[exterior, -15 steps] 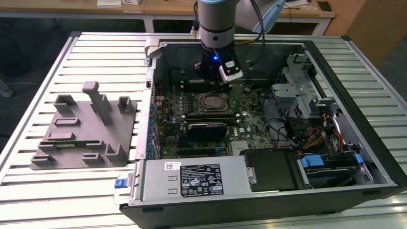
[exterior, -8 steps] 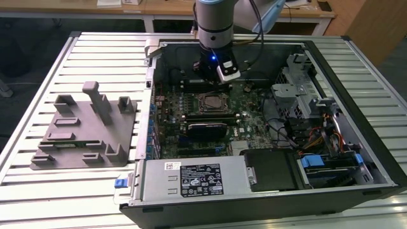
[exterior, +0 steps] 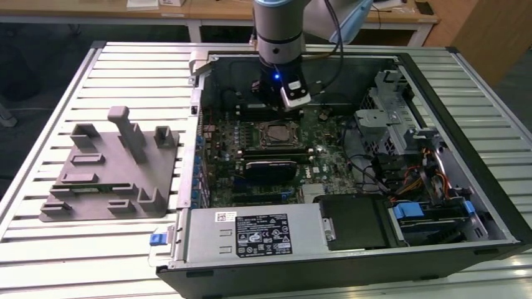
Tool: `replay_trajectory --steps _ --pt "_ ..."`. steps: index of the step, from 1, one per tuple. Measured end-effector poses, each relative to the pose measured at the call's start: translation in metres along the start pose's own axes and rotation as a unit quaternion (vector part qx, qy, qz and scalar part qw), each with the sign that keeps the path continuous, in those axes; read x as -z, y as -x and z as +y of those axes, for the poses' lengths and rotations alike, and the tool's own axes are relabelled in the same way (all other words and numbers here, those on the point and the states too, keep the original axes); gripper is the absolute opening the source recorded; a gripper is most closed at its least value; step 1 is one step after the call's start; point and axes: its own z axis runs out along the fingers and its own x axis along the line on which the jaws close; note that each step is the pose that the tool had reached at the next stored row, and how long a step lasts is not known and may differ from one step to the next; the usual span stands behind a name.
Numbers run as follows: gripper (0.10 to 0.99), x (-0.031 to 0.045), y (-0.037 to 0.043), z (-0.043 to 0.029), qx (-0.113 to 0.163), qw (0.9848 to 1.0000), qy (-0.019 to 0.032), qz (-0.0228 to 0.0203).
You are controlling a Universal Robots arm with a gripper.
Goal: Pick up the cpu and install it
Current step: 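Install the first cpu locking lever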
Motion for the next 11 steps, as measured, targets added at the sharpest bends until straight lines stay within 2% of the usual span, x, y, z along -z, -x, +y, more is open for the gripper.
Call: replay_trajectory --steps 11 --pt "0.106 -0.0038 -0.0004 -0.0005 -0.025 0.9997 -0.0023 -0.0044"
